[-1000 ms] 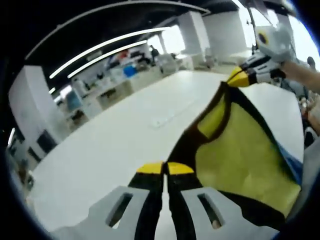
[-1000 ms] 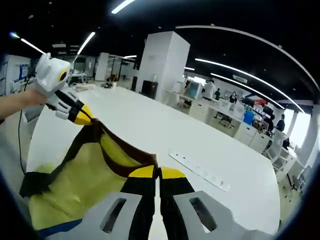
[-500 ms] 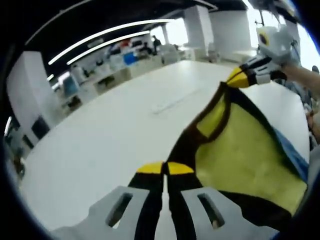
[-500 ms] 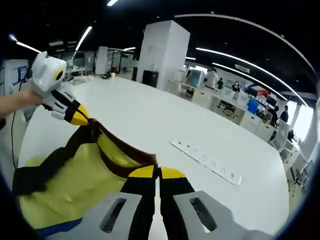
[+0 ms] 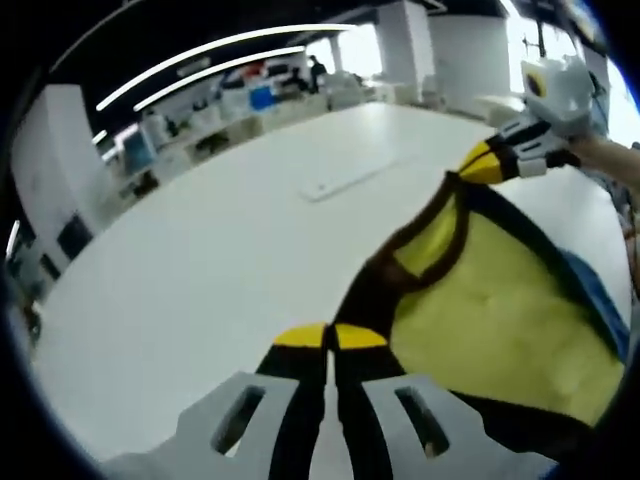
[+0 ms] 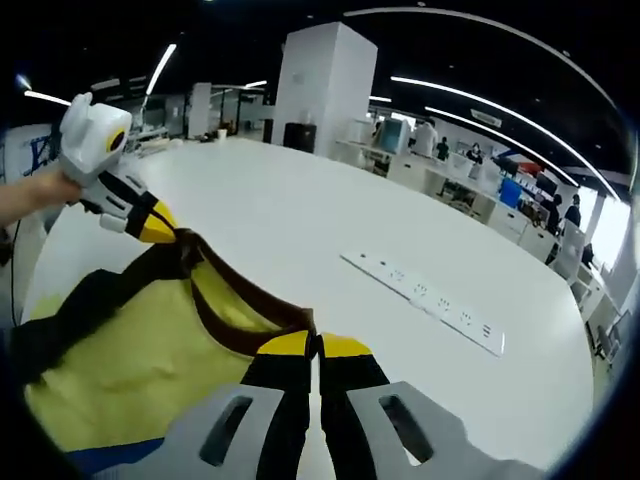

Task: Fold the garment on the visible template until the final outline fits inside the template.

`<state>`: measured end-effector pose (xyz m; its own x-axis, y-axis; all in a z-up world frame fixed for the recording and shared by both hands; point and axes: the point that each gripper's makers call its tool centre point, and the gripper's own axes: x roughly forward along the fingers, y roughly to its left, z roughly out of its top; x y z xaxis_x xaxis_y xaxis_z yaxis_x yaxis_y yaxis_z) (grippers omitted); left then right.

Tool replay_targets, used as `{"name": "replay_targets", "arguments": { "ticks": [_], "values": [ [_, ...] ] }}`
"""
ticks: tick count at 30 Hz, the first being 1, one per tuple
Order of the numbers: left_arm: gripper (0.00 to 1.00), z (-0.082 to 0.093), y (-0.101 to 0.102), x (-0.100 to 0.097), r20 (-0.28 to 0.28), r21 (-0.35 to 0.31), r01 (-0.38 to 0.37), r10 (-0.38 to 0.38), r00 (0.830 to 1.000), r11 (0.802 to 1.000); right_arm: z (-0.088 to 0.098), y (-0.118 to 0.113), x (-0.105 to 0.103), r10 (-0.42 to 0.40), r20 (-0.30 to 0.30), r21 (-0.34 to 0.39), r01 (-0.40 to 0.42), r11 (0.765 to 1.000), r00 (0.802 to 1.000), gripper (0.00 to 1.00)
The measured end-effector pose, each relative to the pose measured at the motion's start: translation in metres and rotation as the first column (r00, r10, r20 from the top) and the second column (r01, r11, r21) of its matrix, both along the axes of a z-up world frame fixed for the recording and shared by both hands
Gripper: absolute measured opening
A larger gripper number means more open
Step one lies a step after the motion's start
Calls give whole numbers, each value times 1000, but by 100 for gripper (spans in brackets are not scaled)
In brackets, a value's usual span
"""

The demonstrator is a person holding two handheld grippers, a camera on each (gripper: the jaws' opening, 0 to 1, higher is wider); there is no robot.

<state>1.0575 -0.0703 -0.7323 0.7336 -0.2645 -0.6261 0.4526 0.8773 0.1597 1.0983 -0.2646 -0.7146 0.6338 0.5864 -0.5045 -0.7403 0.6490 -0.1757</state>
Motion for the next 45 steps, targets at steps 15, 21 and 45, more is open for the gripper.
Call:
{"name": "replay_targets", "arguments": {
  "ticks": [15,21,45],
  "values": [
    [0,-26,-3,1,-48,30,6,-5,999,1000,-26,4,10,13,-33,-9,-13,1000,999,2],
    [0,-28,-6,2,-49,32,3,-1,999,999,-31,4,12,13,-43,-8,-13,1000,999,2],
    [10,-20,-1,14,2,63,6,-6,1000,998,-14,9,21,-3,15,36,3,999,1000,4]
  ]
}}
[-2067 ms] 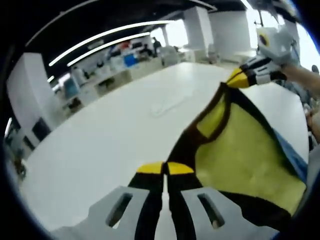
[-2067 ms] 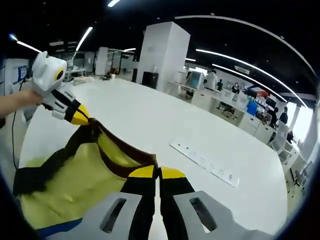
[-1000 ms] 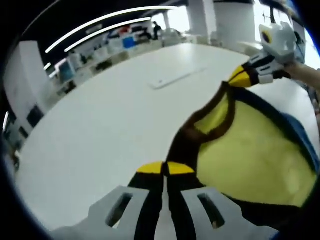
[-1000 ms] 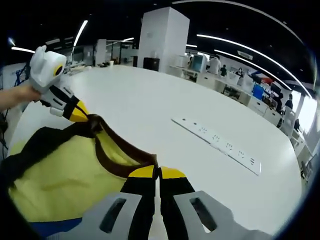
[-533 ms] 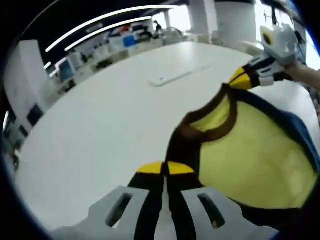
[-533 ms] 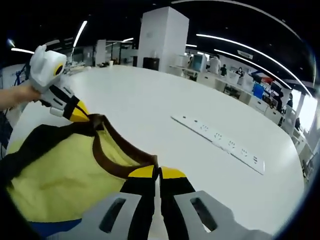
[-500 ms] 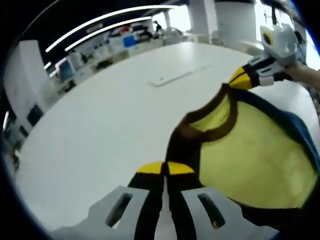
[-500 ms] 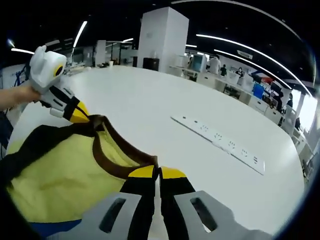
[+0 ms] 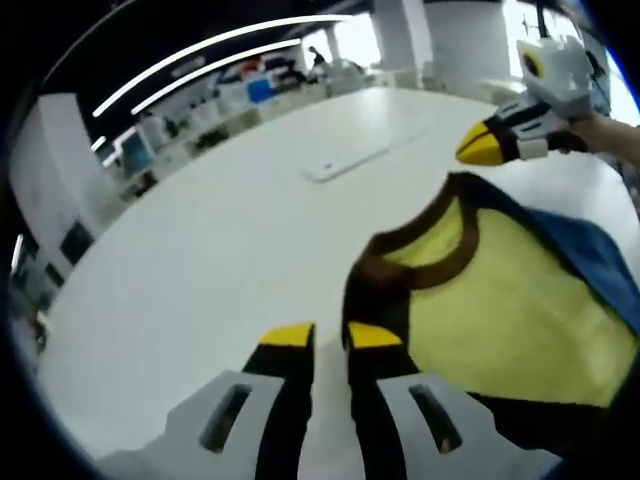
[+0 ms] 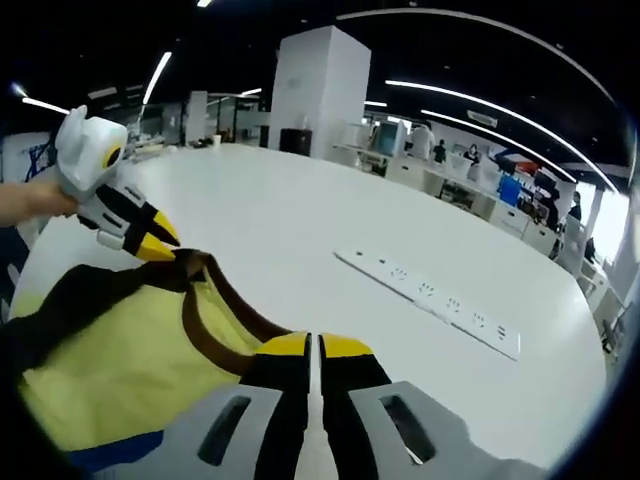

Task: Fold the garment on the visible template until the final outline fits inside the template.

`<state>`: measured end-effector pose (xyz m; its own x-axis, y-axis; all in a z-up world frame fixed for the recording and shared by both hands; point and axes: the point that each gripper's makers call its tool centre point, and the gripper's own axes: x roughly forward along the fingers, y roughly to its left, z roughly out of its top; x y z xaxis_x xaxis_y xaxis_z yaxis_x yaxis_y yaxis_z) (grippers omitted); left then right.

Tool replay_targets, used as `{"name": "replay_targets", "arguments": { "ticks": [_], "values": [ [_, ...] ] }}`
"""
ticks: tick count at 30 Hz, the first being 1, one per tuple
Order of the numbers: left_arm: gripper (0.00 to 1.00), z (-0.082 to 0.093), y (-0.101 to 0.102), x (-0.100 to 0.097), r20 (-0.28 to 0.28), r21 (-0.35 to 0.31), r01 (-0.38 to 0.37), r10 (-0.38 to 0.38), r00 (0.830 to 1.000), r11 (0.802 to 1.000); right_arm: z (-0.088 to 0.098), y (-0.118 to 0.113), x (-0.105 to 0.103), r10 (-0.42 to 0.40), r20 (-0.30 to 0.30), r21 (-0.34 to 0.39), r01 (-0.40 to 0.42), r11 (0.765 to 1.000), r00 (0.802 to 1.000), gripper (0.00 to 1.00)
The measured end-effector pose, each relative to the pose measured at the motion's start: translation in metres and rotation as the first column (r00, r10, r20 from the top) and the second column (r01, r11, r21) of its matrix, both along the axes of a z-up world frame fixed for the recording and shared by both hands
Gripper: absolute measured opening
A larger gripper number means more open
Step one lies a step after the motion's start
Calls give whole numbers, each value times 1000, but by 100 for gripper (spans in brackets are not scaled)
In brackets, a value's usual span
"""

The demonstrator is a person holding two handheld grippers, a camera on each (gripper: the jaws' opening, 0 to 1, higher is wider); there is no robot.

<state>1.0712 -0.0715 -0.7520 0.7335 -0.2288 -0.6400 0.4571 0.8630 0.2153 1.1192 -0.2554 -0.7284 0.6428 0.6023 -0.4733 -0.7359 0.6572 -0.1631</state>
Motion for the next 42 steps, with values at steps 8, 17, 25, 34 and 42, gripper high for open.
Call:
{"name": "replay_targets", "arguments": {
  "ticks": [8,17,25,34,42],
  "values": [
    [13,14,-1,-4,23,0,2,-2,1000,1000,10,5,-10,21,10,-13,-21,1000,1000,13],
    [19,36,0,-13,59,-26,-7,9,998,1000,20,4,-26,30,2,-13,-30,999,1000,24],
    [26,56,-5,-31,92,-39,-1,5,996,999,32,2,-47,34,-5,-9,-34,999,999,30],
    [31,82,-15,-51,114,-108,10,2,994,994,46,-1,-73,35,-13,9,-34,999,999,40],
    [45,112,-27,-72,161,-127,54,-34,986,990,60,-5,-96,41,-8,14,-41,999,999,50]
  ]
}}
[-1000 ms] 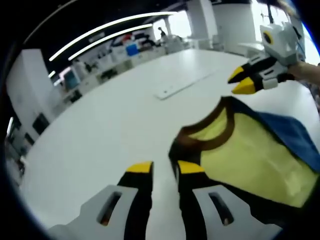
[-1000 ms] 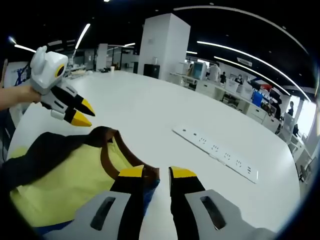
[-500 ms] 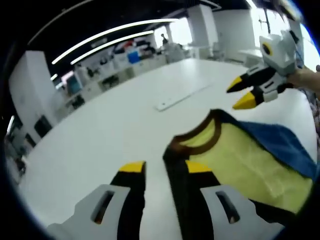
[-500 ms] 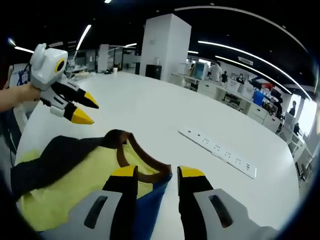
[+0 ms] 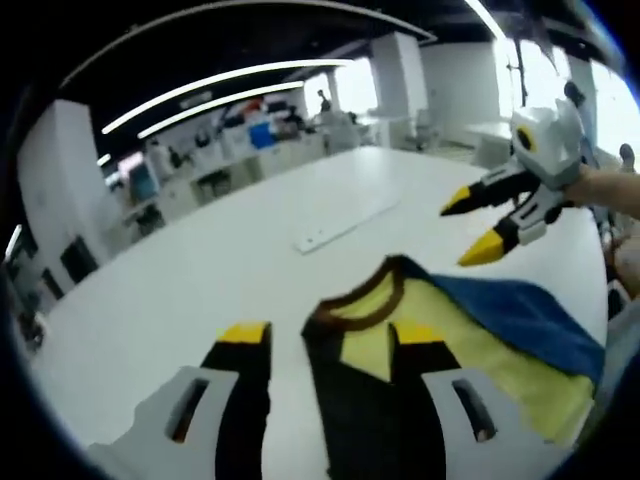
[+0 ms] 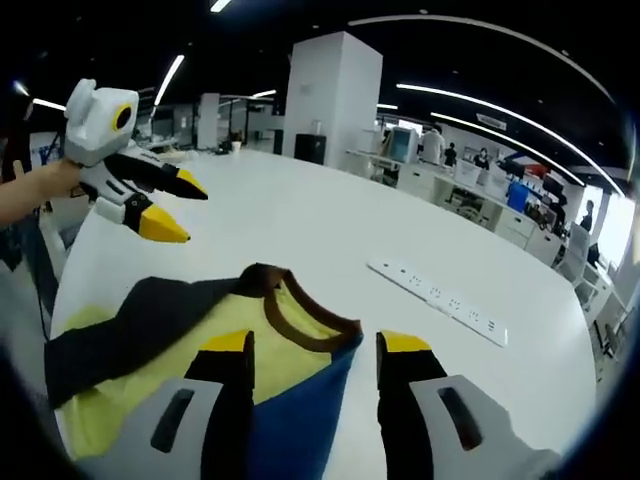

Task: Fold the garment on the visible template until the final outline fits inside the template.

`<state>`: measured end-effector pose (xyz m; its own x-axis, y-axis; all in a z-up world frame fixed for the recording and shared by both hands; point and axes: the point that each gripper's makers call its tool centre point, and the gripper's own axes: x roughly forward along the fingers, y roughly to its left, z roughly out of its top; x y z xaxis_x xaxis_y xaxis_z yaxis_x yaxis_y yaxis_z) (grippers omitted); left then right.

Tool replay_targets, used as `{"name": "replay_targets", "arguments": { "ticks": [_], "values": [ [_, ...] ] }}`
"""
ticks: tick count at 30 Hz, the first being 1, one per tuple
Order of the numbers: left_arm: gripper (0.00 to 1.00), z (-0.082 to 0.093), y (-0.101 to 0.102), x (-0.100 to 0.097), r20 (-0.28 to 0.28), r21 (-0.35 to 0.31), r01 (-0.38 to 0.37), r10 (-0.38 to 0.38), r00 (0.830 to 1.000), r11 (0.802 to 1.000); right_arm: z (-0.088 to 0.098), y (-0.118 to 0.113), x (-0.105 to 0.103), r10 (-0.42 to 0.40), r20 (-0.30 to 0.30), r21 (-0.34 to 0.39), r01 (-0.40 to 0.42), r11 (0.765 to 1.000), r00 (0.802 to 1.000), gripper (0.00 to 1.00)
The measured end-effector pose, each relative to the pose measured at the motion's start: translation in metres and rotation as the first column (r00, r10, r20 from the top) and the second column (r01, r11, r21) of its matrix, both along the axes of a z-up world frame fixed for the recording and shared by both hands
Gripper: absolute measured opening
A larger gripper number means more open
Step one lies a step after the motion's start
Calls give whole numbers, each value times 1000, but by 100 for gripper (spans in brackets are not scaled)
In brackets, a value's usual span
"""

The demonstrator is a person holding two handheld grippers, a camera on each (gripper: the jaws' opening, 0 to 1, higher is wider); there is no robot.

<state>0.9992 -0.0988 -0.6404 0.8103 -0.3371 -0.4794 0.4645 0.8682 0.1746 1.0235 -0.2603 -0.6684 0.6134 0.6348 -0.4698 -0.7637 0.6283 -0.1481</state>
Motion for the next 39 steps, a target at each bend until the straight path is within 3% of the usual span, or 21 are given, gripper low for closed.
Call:
{"name": "replay_targets", "arguments": {
  "ticks": [8,14,19,39],
  "values": [
    [56,13,-6,-28,6,9,24,-24,1000,1000,17,-2,-25,7,6,23,-7,1000,1000,59],
    [68,28,-11,-49,40,11,37,-37,998,999,24,-4,-49,18,8,32,-18,999,1000,68],
    [78,26,-18,-70,-3,3,80,-80,997,997,37,-8,-68,9,18,61,-10,998,1000,77],
    [95,57,-29,-144,36,-32,133,-131,991,991,69,-22,-142,39,74,75,-45,996,996,92]
  ]
}}
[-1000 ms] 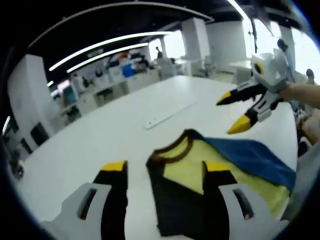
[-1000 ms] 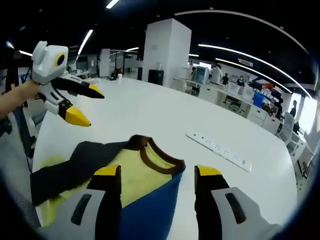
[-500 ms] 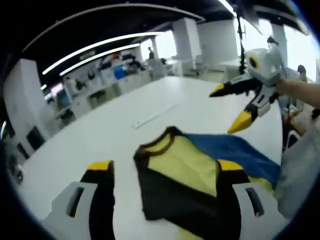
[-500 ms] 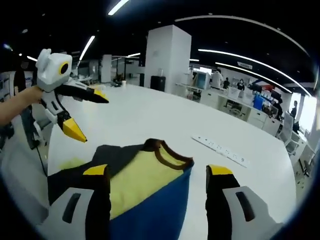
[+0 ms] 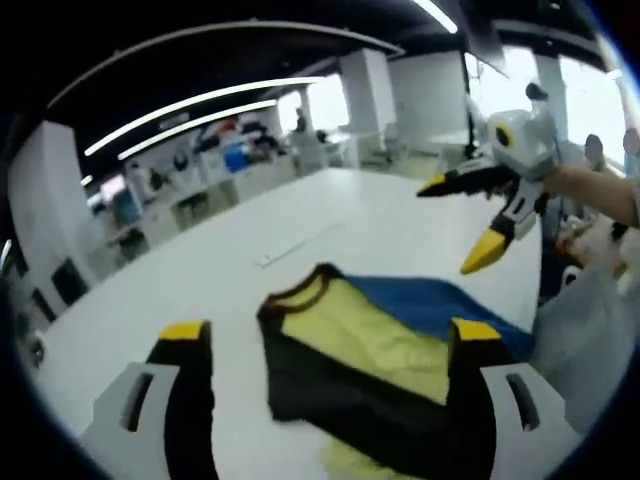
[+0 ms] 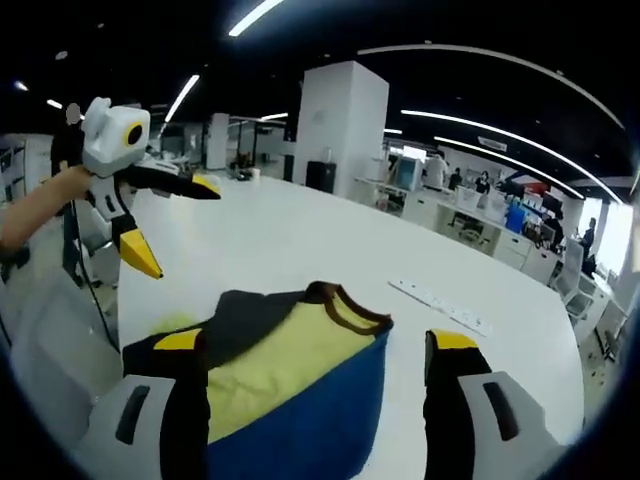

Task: Fold the garment on the visible template until the final outline fits inside the template.

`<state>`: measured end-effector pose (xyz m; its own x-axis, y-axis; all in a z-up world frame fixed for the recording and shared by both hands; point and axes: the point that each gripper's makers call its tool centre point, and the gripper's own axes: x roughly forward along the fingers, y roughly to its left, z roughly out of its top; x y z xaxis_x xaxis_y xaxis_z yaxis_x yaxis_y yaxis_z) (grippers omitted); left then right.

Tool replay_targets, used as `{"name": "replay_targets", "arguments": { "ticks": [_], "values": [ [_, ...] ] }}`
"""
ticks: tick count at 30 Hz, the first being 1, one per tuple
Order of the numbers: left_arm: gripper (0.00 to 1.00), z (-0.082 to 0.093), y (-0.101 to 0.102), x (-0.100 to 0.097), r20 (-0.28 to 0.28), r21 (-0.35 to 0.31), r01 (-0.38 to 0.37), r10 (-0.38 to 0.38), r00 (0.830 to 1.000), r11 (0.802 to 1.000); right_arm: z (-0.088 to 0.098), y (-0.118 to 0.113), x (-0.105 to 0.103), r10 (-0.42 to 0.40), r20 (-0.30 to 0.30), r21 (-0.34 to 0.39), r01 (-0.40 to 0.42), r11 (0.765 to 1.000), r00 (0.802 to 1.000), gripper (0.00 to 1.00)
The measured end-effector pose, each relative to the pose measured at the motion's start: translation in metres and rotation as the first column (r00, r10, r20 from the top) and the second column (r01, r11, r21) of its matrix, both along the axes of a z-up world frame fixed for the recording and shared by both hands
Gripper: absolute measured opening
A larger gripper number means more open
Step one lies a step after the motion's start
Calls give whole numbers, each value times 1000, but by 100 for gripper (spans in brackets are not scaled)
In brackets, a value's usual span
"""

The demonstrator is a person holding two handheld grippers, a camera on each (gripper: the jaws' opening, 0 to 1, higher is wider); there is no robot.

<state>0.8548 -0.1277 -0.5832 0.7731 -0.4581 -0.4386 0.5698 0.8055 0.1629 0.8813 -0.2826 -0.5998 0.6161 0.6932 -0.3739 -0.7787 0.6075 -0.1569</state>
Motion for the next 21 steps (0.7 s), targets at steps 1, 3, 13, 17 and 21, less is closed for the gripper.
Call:
{"name": "replay_targets", "arguments": {
  "ticks": [1,3,13,17,21],
  "values": [
    [98,1,-3,-5,0,-13,13,-13,1000,1000,1,0,-4,2,2,1,-2,1000,1000,94],
    [99,1,-7,-15,-11,-39,25,-26,1000,999,2,0,-12,8,3,-1,-8,1000,1000,98],
    [100,1,-6,-60,-19,-48,29,-30,999,998,4,-6,-58,22,1,-15,-22,1000,1000,100],
    [100,-2,-3,-77,-24,-35,25,-26,999,999,2,-9,-77,18,-4,-25,-18,1000,1000,100],
    [100,-4,0,-91,-24,-45,14,-15,1000,999,-2,-12,-91,13,-11,-27,-14,1000,1000,100]
  ]
}}
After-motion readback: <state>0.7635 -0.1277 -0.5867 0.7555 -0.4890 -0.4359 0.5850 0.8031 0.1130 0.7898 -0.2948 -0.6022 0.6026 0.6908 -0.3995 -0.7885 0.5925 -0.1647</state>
